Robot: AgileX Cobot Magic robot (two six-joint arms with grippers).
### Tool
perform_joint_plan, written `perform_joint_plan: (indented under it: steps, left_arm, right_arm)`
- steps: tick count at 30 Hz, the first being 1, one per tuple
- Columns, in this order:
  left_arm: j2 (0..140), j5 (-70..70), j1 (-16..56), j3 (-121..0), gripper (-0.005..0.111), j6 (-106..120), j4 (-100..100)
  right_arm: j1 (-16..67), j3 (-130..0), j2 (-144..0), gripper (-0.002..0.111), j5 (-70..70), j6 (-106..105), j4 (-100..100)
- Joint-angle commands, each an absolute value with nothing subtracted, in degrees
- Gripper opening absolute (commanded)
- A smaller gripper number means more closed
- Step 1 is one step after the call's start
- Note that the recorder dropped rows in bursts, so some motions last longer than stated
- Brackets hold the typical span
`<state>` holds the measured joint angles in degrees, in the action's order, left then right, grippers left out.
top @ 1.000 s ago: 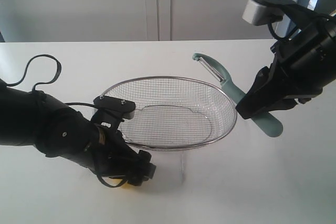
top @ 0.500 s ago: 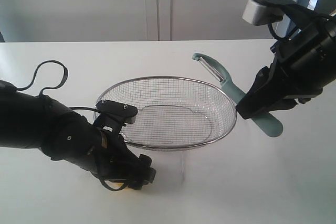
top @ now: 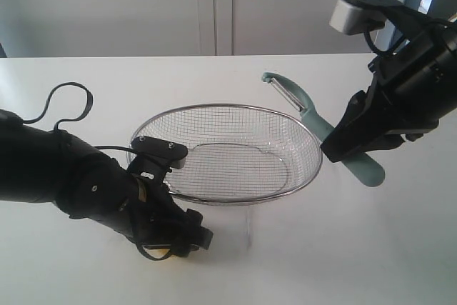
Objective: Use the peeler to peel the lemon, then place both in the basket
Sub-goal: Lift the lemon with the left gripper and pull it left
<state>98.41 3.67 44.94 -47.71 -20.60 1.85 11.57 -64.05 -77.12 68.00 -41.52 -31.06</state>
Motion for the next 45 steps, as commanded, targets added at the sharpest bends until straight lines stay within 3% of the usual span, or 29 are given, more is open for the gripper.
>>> perform_joint_plan:
  steps: [1,7,19,32,39,45]
  left_arm:
    - [97.9,6.1,45.4,-47.5,0.0,-20.6,2.1]
    - [92.4,11.3,45.4,-47.5,0.0,-19.2,2.1]
    - [79.7,31.9,45.4,-47.5,0.0,5.0,-0.9]
    - [73.2,39.7,42.2,-50.3,0.0,8.2,-16.5]
    - [73.3,37.7,35.5,-54.9,0.0,25.5,-6.6]
    - [73.3,40.6,29.1,-55.6,0.0,59.5,25.7]
  right_arm:
    - [11.6,-63.9,-76.7,0.0,67.5,-42.1,-31.5]
    - [11.6,-63.9,-76.7,0.0,67.5,-42.1,-31.5]
    - [11.6,-63.9,-76.7,0.0,67.5,-42.1,-31.5]
    - [11.6,-63.9,-76.7,0.0,67.5,-42.1,-31.5]
    - [11.6,-63.9,-76.7,0.0,67.5,-42.1,-31.5]
    - [11.6,-63.9,-76.7,0.0,67.5,-42.1,-31.5]
